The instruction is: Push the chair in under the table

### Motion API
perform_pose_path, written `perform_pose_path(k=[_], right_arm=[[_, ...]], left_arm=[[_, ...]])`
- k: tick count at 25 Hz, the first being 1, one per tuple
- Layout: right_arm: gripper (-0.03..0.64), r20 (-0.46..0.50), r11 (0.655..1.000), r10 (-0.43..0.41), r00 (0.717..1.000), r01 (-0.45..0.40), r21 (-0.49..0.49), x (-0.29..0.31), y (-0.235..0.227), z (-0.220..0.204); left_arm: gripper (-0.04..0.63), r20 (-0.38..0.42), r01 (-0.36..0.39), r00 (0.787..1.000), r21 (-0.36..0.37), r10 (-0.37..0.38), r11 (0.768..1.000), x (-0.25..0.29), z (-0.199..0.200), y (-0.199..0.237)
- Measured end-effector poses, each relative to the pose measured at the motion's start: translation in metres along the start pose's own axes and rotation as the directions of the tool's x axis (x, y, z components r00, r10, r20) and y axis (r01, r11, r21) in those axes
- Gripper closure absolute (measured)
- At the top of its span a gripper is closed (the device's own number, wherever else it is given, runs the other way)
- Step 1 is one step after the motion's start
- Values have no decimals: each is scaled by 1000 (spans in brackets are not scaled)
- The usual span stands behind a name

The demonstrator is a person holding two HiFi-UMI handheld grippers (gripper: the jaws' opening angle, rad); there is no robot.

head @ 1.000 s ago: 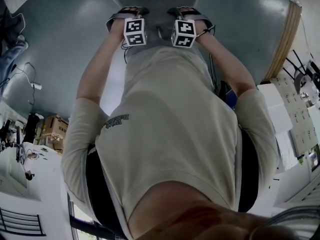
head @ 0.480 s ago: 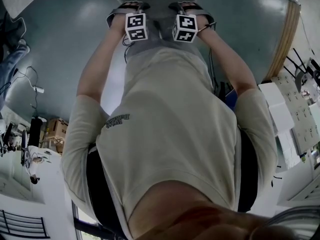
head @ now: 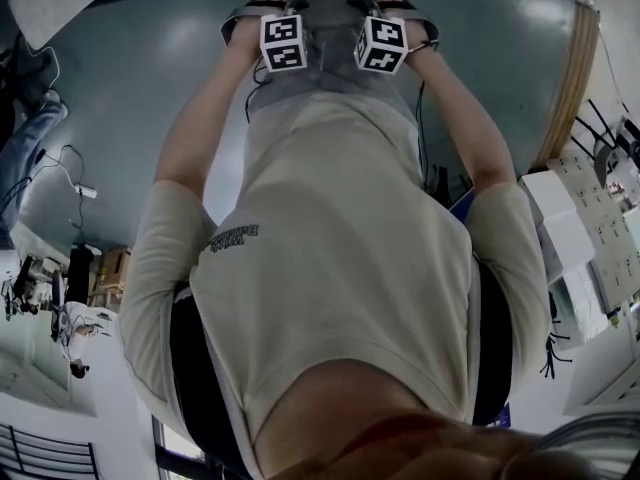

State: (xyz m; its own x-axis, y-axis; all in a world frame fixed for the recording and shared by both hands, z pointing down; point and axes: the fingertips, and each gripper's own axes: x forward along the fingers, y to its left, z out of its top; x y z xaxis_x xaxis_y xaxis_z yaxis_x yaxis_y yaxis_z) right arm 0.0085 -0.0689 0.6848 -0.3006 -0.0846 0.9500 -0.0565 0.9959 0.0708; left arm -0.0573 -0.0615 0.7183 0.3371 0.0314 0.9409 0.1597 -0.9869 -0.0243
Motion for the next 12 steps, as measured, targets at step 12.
perform_pose_path(k=[12], right_arm=[[476, 13, 998, 7, 1000, -7, -68, 0, -80, -12]], left_arm=[[500, -15, -4, 1000, -31, 3, 999, 1, 2, 79]])
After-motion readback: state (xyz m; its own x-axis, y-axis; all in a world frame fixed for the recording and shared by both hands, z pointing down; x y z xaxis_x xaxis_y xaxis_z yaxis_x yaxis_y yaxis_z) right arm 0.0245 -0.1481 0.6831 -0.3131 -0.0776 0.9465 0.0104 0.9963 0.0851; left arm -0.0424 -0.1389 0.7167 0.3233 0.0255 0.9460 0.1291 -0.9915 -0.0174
